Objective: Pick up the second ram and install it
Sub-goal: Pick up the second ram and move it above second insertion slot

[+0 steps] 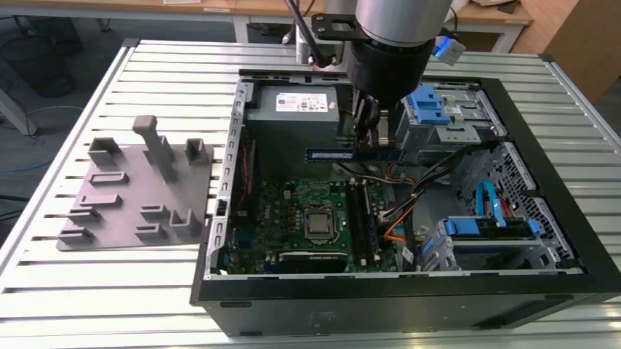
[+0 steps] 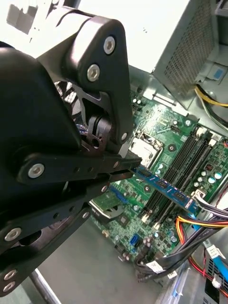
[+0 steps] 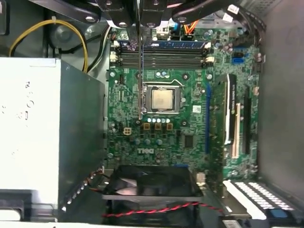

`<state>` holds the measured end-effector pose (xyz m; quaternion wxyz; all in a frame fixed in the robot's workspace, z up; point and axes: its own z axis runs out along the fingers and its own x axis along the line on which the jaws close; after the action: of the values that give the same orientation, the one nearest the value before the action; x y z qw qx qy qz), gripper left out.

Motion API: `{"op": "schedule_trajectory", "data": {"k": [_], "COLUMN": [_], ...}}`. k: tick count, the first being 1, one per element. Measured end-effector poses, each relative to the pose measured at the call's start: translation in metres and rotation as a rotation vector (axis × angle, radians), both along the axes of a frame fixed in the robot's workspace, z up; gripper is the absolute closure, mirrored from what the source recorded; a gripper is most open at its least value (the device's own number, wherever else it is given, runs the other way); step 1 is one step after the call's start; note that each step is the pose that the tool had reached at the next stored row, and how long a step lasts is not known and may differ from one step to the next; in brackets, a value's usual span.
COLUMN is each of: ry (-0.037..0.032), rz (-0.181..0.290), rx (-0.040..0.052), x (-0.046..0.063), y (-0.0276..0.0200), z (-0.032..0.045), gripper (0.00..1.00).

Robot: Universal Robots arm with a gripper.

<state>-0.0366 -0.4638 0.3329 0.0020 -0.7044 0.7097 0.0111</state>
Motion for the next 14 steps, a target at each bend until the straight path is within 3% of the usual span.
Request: {"op": "schedule_trajectory", "data": {"k": [6,12,14], "ry": [0.0001,-0.0002,0.0000], "rz": [-0.082,-0.085,-0.085], "rx": [0.0110,0.0114,0.0111], "x": [0.0000,-0.0002,-0.0012], "y": [-0.0001,-0.0004,-0.0038], "z": [-0.0031,-0.0035,-0.0045], "gripper": [0.86,0.86,0.86]}}
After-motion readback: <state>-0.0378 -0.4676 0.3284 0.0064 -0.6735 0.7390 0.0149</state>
